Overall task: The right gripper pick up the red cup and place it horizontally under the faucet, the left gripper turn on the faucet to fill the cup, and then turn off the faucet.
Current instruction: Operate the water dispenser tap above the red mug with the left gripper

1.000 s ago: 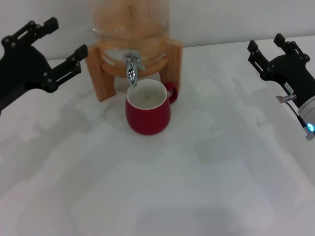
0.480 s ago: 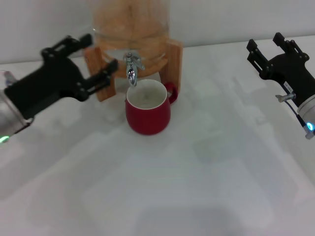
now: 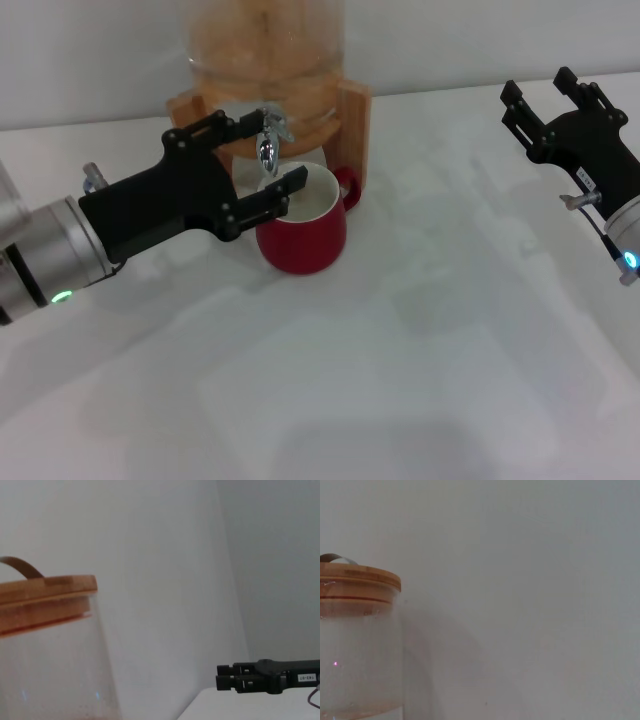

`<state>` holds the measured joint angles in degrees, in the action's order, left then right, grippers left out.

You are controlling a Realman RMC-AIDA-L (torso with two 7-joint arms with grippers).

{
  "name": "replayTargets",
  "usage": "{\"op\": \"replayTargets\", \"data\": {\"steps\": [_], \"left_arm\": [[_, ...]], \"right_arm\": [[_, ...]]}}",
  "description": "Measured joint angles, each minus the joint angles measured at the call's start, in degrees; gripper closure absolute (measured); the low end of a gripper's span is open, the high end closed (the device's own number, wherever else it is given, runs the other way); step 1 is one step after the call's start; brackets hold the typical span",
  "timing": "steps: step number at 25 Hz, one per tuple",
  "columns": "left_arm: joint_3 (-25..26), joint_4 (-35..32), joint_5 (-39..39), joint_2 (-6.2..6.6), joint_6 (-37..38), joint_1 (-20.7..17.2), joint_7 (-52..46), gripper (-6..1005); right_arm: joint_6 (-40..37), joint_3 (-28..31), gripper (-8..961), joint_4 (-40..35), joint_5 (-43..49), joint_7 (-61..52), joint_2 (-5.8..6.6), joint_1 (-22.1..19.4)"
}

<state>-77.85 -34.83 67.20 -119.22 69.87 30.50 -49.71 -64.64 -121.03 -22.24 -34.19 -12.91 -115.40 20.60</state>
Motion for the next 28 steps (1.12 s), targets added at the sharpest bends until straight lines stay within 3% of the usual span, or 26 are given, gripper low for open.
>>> {"op": "replayTargets", "data": {"steps": [11,28], "left_arm": [[0.1,1.9,0.0,-0.07,-1.8,0.0,0.9,260],[-0.1,4.1,2.5,0.00,-2.4,4.3,1.3,261]], "right_arm": [[-0.3,-0.1,251,0.0,0.0,-0.7,0.00,0.2],[-0.2,-0.2,250,0.0,0.0,-0.7,0.00,-0.1]]}}
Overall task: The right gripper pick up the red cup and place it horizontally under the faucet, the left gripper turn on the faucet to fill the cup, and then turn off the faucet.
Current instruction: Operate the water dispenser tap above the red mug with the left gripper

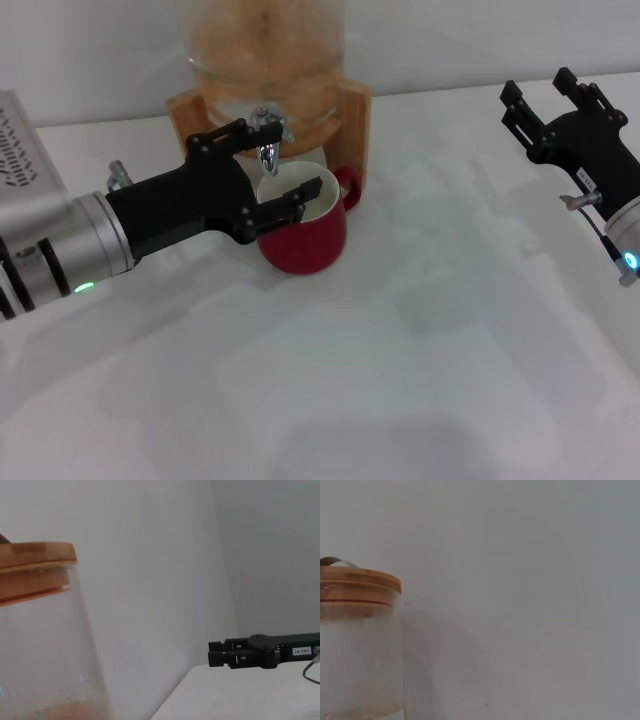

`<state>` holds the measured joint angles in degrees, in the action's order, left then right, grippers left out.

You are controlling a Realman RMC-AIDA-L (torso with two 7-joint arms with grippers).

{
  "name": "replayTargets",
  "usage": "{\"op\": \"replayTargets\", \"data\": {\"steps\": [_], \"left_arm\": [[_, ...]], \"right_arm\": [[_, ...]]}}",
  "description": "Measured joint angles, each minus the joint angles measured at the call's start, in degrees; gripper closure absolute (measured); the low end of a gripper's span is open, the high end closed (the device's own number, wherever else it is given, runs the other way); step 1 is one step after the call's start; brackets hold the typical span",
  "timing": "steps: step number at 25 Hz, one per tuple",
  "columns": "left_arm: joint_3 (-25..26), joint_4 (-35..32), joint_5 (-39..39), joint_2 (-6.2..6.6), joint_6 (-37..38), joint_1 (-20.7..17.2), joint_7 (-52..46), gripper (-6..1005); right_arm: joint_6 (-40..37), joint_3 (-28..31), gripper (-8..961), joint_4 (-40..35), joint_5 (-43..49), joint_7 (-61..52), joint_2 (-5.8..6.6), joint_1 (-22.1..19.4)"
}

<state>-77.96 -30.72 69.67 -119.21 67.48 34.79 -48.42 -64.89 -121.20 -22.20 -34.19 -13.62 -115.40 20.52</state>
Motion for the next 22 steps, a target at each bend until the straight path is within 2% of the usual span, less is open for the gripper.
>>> {"op": "replayTargets", "data": {"steps": [22], "left_arm": [[0.0,1.9,0.6,0.05,-1.6,3.0,0.7,261]], "right_arm": [[-0.6,0.2,250,0.0,0.0,0.0,0.00,0.0]]}}
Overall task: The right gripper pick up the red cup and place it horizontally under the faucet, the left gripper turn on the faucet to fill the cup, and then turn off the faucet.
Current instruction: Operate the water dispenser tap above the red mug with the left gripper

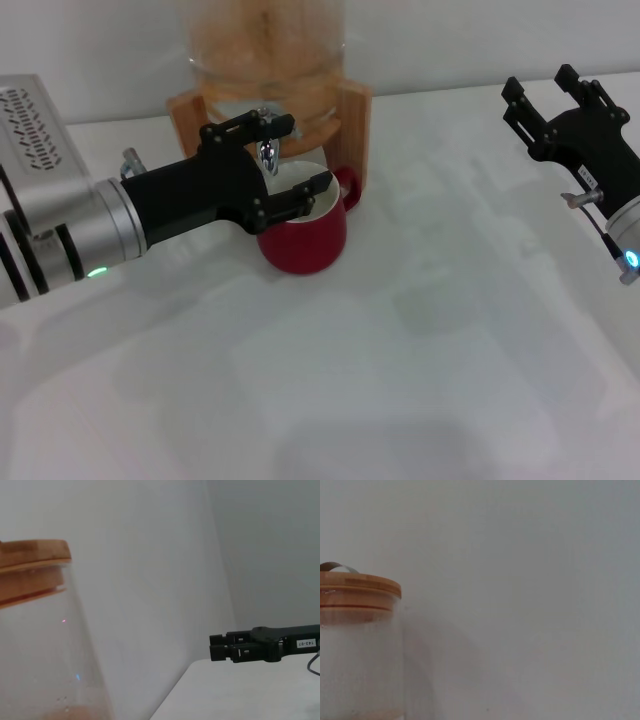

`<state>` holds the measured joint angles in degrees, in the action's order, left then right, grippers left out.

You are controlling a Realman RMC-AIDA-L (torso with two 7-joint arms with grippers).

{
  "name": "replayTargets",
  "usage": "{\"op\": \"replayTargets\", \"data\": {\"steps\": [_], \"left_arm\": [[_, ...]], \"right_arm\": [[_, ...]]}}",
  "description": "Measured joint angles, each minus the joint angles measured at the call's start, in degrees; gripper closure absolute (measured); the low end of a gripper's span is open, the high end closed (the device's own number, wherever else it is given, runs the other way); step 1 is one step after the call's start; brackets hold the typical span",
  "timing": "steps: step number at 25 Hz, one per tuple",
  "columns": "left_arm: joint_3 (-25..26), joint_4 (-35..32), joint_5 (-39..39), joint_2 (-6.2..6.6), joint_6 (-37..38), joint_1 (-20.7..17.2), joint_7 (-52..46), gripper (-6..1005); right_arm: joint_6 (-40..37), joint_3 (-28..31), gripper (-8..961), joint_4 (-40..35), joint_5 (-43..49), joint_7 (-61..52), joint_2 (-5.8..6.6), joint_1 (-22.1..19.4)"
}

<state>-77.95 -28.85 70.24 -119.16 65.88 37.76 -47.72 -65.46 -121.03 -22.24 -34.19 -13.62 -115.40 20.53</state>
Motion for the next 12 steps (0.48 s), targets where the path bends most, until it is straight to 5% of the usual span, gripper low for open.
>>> {"op": "replayTargets", "data": {"steps": [12], "left_arm": [[0.0,0.6,0.0,0.09,-1.4,1.3,1.0,261]], "right_arm": [[-0.2,0.2,250,0.2,0.0,0.0,0.00,0.0]]}}
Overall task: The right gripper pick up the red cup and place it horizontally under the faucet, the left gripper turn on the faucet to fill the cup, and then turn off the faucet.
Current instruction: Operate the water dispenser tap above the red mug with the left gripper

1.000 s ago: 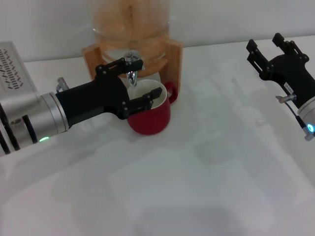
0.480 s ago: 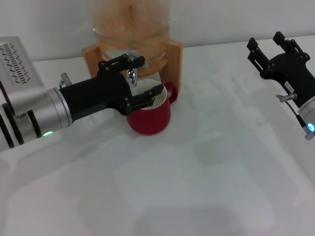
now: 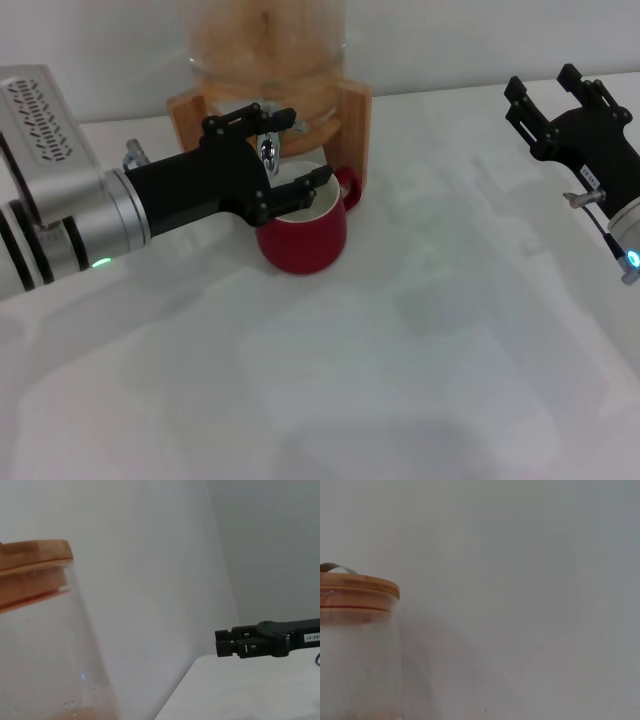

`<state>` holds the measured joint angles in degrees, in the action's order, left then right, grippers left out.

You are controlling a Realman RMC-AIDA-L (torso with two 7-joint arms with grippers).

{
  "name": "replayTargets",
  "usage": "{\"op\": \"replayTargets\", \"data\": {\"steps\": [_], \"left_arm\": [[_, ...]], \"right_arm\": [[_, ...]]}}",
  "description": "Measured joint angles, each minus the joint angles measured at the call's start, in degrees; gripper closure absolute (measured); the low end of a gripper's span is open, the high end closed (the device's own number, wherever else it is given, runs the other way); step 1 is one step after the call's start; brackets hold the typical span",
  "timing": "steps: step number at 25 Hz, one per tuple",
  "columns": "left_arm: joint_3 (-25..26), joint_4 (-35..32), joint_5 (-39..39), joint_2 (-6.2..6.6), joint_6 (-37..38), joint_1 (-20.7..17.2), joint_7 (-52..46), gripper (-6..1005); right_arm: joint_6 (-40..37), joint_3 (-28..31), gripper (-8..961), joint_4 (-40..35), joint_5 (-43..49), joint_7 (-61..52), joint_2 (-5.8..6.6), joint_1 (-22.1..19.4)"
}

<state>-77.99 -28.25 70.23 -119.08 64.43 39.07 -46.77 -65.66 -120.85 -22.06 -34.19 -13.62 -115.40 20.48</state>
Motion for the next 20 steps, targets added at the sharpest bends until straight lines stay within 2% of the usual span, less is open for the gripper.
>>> {"op": "replayTargets", "data": {"steps": [20], "left_arm": [[0.5,0.4,1.4,0.08,-1.7,2.0,0.6,260]], "right_arm": [[0.0,0.1,249,0.1,0.0,0.0,0.00,0.3]]}}
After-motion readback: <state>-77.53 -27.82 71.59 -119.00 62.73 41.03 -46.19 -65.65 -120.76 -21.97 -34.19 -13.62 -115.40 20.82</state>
